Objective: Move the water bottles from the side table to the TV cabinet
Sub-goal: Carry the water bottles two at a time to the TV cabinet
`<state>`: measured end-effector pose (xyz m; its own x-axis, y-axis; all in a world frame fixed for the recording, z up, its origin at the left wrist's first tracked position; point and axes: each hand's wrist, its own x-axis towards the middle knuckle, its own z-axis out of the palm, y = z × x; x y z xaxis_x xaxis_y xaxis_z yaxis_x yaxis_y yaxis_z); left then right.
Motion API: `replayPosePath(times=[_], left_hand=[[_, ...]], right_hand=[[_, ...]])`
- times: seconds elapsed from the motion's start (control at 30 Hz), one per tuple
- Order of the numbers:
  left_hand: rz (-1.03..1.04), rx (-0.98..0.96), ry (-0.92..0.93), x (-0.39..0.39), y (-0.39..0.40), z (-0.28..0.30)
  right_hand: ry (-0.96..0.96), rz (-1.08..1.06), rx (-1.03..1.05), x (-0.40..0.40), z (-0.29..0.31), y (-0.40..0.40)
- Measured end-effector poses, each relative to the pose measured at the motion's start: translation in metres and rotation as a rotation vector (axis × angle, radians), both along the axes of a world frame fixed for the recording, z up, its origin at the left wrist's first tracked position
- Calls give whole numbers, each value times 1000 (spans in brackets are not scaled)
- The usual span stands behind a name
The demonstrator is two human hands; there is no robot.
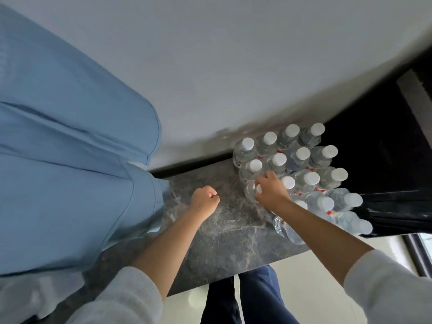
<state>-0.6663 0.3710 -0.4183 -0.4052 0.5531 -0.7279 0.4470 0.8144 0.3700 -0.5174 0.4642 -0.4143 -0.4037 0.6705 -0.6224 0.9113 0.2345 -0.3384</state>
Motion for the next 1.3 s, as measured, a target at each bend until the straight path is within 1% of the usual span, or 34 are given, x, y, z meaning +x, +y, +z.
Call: replayPosePath(times=[0.13, 0.2, 0.3, 0.37, 0.43, 0.57, 0.7, 0.77, 0.83, 0.9, 0.97, 1.1, 1.2, 1.3], left_hand=[[29, -80, 165, 1, -15, 9], [21, -128, 215, 4, -26, 15], [22, -174, 261, 9, -47, 24], [39, -193, 296, 15, -66, 32], [58, -194, 353, 22, -87, 43], [180, -196, 483, 29, -143, 69], [349, -198, 567, 27, -214, 99], [472, -223, 596, 27, -257, 117], [612, -220, 626, 26, -291, 134], [767, -241, 660, 33, -343, 153], [871, -255, 687, 43, -390, 167], [1078, -293, 717, 75, -484, 192], [1232, -322, 738, 105, -560, 208], [1366, -348, 757, 134, -638, 223]], right_hand=[[-98, 119, 30, -1, 4, -1], [-144, 190, 57, -1, 10, -4], [-201, 287, 153, -1, 20, -9], [-253, 402, 233, -2, 30, -14], [-256, 526, 293, -7, 43, -20], [-143, 821, 372, -33, 70, -55], [41, 1028, 329, -75, 100, -119], [123, 1176, 315, -97, 115, -160], [148, 1291, 302, -116, 125, -194], [202, 1442, 305, -134, 135, -243], [265, 1570, 334, -144, 148, -287], [417, 1826, 455, -152, 174, -384], [485, 1931, 484, -152, 192, -465], [556, 1958, 496, -150, 211, -546]])
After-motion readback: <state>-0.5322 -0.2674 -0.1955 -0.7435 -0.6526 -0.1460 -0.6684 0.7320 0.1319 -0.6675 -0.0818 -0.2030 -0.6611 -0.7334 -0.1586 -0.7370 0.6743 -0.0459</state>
